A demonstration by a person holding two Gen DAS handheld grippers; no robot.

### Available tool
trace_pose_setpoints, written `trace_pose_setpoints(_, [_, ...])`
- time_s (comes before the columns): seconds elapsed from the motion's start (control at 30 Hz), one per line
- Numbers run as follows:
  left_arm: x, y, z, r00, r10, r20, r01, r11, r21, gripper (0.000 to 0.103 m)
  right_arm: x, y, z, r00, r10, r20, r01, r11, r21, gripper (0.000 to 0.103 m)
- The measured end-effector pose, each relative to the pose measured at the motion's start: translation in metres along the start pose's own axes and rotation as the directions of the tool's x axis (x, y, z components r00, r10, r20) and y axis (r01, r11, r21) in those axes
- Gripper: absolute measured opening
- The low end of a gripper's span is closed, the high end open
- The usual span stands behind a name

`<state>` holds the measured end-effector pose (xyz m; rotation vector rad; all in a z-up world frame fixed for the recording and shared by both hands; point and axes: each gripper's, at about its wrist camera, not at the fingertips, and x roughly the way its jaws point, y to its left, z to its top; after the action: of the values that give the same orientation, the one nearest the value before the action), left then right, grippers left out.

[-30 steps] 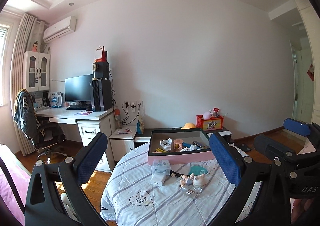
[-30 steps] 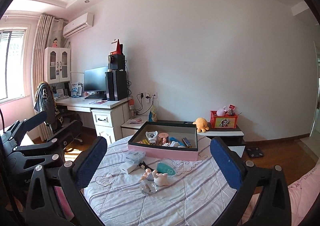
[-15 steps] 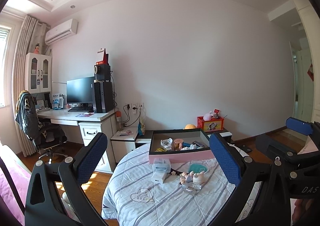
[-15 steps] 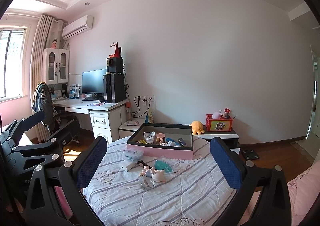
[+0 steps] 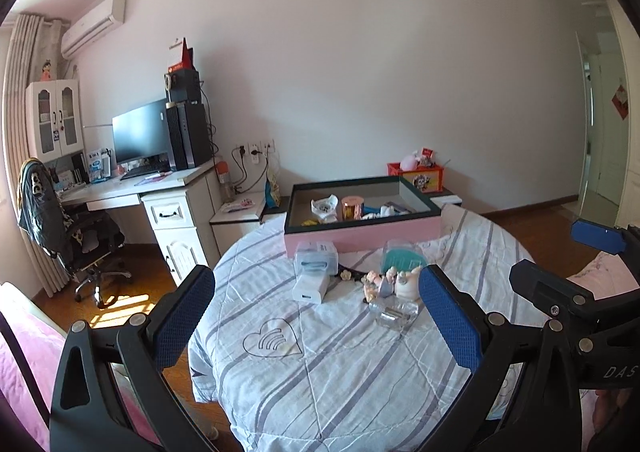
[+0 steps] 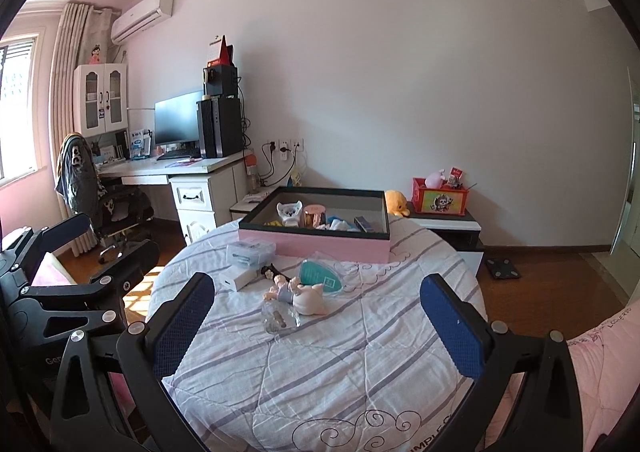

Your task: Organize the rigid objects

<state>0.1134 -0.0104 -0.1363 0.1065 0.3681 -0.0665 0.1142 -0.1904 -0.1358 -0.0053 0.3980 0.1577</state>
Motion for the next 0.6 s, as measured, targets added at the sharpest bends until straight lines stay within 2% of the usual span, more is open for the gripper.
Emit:
trace_pose_setpoints(0.13, [0.035, -0.001, -0.014, 0.995, -0.031, -0.100, 0.029, 0.999, -0.014, 0.103, 0.032, -0.007, -0.016, 0.996, 0.012, -0.083, -0.010, 1.000, 0.025, 0.103])
trace_pose_setpoints(0.27, [0.063, -0.013, -0.026, 0.985, -0.069, -0.160, 0.066, 0.998, -0.022, 0.103, 0.053, -0.018, -0.027, 0.991, 0.003, -0.133, 0.003, 0.999, 0.044, 0.103])
trace_pose_setpoints(0.5, [0.114, -0.046, -0.040, 0.951, -0.137, -0.278, 0.133, 0.991, -0.036, 0.103, 0.084, -0.056, -0.049, 0.974, -0.029, -0.225, 0.053, 0.994, 0.098, 0.103])
trace_pose_setpoints(0.6, [0.134, -0.059, -0.042, 0.939, -0.140, -0.314, 0.136, 0.990, -0.032, 0.103, 0.099, -0.072, -0.055, 0.967, -0.036, -0.252, 0.067, 0.991, 0.115, 0.103])
